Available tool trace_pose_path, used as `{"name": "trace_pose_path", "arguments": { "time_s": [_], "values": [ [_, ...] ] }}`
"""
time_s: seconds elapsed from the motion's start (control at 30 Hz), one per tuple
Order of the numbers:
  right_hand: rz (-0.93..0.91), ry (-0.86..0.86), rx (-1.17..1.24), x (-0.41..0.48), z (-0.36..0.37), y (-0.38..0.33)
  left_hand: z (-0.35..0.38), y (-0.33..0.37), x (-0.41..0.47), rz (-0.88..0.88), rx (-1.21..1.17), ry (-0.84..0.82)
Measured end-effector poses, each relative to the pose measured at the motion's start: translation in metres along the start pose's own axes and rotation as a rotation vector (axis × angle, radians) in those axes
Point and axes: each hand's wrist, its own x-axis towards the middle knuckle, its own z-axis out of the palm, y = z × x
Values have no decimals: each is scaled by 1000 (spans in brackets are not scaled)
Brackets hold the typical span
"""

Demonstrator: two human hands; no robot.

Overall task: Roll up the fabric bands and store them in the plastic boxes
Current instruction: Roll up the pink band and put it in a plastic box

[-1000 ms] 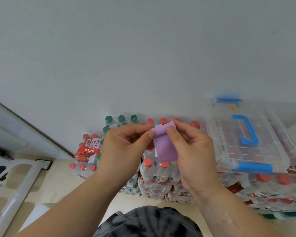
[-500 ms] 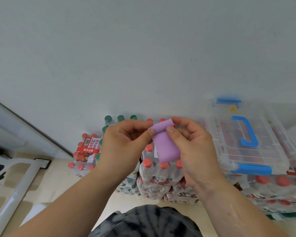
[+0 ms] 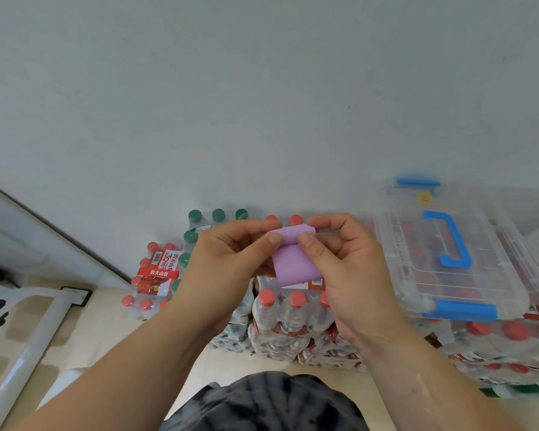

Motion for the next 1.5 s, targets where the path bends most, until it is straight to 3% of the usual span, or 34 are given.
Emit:
{"name": "trace_pose_path", "arguments": {
  "time_s": [0.27,0.57,1.1,1.3,1.5],
  "values": [
    [63,20,13,8,-2,0,-2,-4,6,99,166,1],
    [70,-53,141,7,-2,1,1,-2,4,-10,-12,15],
    [31,29,-45,4,44,3,-50,0,32,-37,-60,-130],
    [25,172,-195,3,65,2,-72,-3,52,-80,-48,-274],
    [-58,155,-548,-3,63,-3,-77,1,72,-75,232,-657]
  ]
}}
